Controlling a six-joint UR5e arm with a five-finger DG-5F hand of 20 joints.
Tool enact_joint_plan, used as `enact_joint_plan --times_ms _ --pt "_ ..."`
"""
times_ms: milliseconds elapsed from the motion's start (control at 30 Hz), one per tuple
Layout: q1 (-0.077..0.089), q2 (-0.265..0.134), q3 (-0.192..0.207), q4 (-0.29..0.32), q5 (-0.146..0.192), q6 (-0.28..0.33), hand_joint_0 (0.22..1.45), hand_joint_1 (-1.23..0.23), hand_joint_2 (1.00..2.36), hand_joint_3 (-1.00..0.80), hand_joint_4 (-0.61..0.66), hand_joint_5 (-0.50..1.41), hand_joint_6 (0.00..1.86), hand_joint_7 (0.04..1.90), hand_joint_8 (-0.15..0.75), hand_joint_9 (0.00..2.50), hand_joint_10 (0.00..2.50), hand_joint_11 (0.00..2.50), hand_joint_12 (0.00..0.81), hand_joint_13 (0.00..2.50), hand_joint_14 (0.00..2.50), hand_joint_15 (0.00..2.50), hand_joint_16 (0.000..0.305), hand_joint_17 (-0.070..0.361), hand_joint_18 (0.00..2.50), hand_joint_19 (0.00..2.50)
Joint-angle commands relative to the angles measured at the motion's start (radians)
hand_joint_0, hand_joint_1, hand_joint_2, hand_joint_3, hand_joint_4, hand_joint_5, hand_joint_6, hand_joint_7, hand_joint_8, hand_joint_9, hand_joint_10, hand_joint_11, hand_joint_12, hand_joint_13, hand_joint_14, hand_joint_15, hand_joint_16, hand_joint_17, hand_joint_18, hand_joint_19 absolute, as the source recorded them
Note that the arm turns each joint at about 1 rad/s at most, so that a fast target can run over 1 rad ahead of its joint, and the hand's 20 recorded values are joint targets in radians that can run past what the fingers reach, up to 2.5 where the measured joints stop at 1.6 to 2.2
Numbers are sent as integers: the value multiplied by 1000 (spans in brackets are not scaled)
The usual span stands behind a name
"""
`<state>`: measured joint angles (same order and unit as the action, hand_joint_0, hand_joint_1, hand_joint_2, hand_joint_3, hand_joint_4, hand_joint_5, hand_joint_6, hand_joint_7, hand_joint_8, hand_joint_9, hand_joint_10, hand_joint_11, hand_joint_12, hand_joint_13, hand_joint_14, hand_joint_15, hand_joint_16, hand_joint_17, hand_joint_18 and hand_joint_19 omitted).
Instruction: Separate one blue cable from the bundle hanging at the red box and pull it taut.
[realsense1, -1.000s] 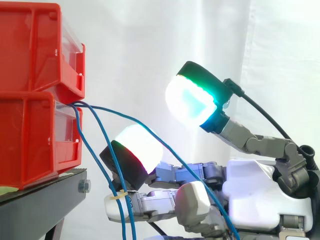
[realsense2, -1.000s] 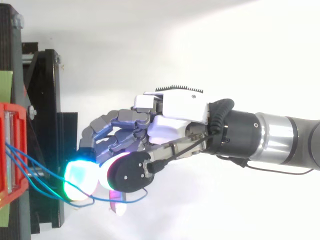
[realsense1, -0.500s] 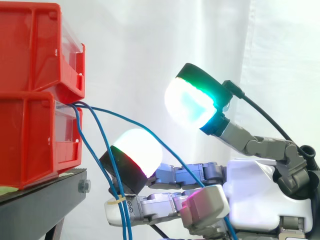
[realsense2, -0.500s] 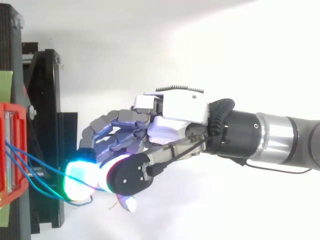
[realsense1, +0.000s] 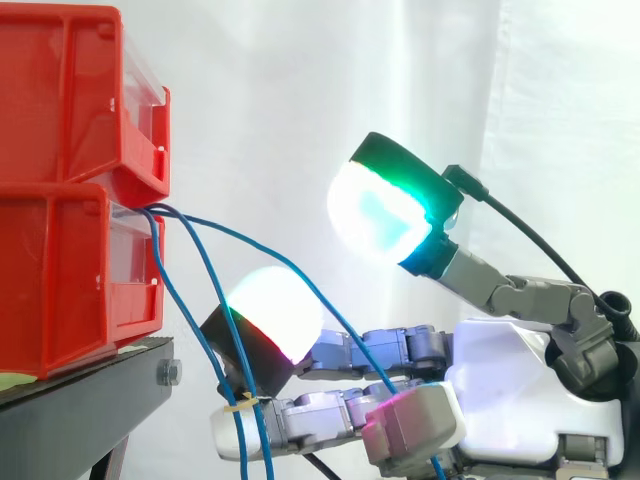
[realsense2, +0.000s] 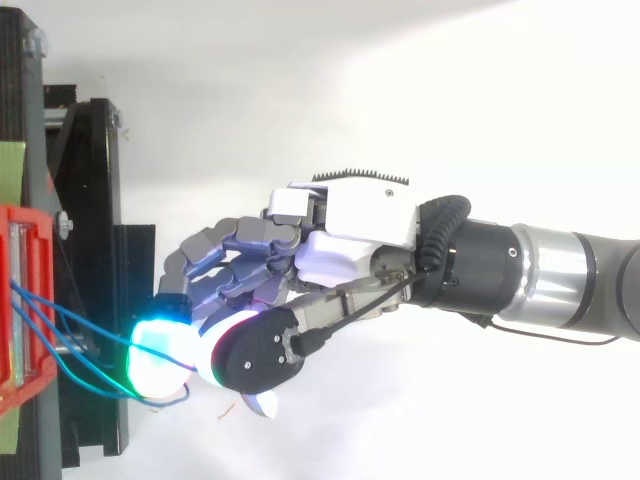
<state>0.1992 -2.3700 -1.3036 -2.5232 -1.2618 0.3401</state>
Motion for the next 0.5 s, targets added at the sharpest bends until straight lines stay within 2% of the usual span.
enact_joint_plan --times_ms 0,67,233,467 --pt "-1 0 0 -17 7 -53 627 -600 1000 -494 202 -222 833 796 311 574 11 452 355 1315 24 947 55 123 708 494" --pt "-1 0 0 -20 24 -78 649 -606 1003 -448 200 -220 848 800 314 609 9 481 351 1334 23 959 55 123 718 494" --pt "-1 0 0 -20 42 -101 663 -642 1011 -342 186 -218 873 813 323 655 10 522 348 1364 23 1005 54 123 746 508" --pt "-3 2 1 -43 38 -153 665 -663 1013 -277 177 -218 889 812 327 681 10 542 344 1369 25 1025 54 122 761 523"
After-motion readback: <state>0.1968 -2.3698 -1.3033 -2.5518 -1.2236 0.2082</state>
